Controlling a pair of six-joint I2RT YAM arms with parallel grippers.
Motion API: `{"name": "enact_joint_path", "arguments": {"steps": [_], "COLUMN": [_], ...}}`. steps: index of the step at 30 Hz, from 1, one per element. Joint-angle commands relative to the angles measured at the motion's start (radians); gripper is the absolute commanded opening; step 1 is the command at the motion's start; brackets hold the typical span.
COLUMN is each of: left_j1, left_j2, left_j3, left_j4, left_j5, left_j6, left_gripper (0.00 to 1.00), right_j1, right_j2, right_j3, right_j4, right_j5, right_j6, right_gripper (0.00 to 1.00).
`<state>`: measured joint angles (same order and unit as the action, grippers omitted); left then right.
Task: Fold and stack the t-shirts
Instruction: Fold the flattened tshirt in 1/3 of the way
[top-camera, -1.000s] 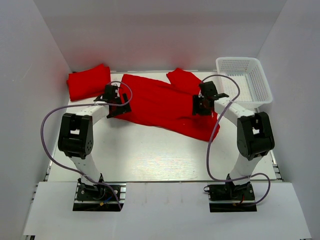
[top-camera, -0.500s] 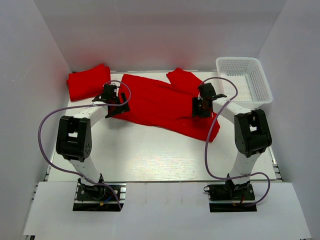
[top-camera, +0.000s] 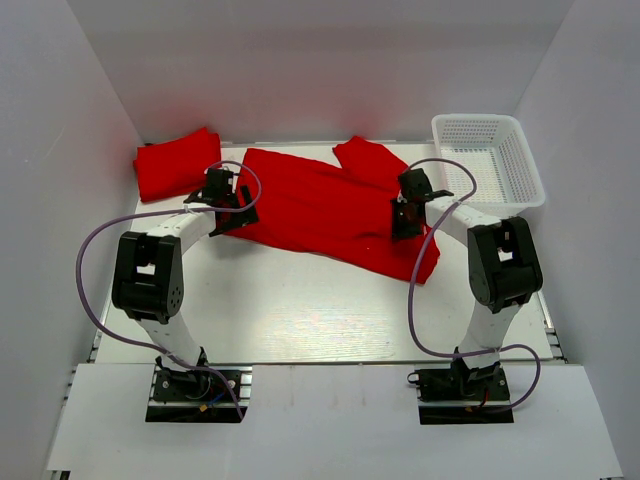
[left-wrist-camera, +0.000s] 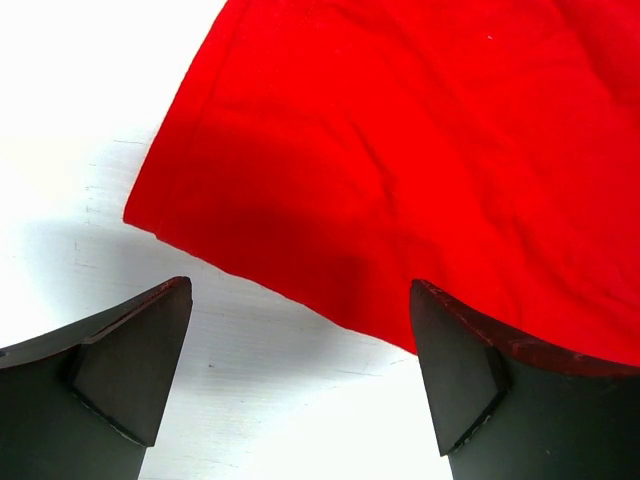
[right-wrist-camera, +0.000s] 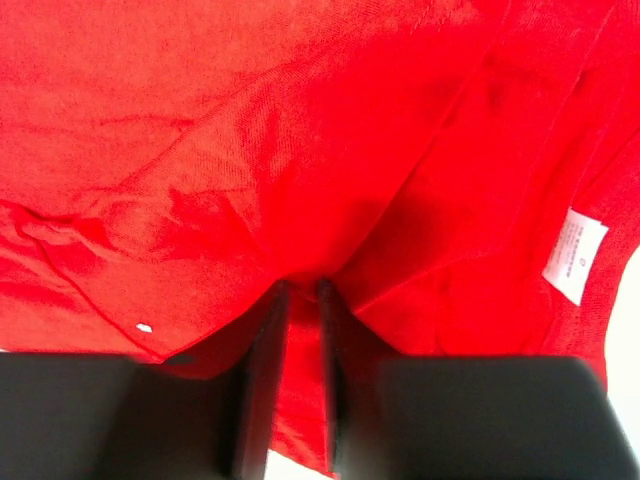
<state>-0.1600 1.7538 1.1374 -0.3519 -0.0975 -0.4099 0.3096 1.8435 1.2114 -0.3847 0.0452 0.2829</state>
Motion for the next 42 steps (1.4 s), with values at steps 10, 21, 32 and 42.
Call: {"name": "enact_joint_path", "arguments": {"steps": [10, 21, 32, 42], "left_j1": [-0.003, 0.007, 0.007, 0.007], "left_j2": [-0.071, -0.071, -0.042, 0.053], "left_j3": [0.009, 0.009, 0.036, 0.168], "left_j4": [-0.009, -0.009, -0.027, 0.042], "left_j5": [-0.033, -0.051, -0.051, 0.068], "left_j6": [-0.009, -0.009, 0.0, 0.075], "left_gripper": [1.0, 1.0, 1.0, 1.0], "right_j1": [-0.007, -0.004, -0.004, -0.003], "right_j2": [-0.03, 0.025, 0.223, -0.039], "right_j3": [-0.039, 0.092, 0.388, 0.119], "right_j4": [0.11, 0.217, 0.23, 0.224], "right_j5": [-0.01, -0.073, -0.122, -0.081], "right_j6": [0.01, 0.019, 0.052, 0.021], "right_gripper": [0.0, 0.0, 0.9, 0.9]}}
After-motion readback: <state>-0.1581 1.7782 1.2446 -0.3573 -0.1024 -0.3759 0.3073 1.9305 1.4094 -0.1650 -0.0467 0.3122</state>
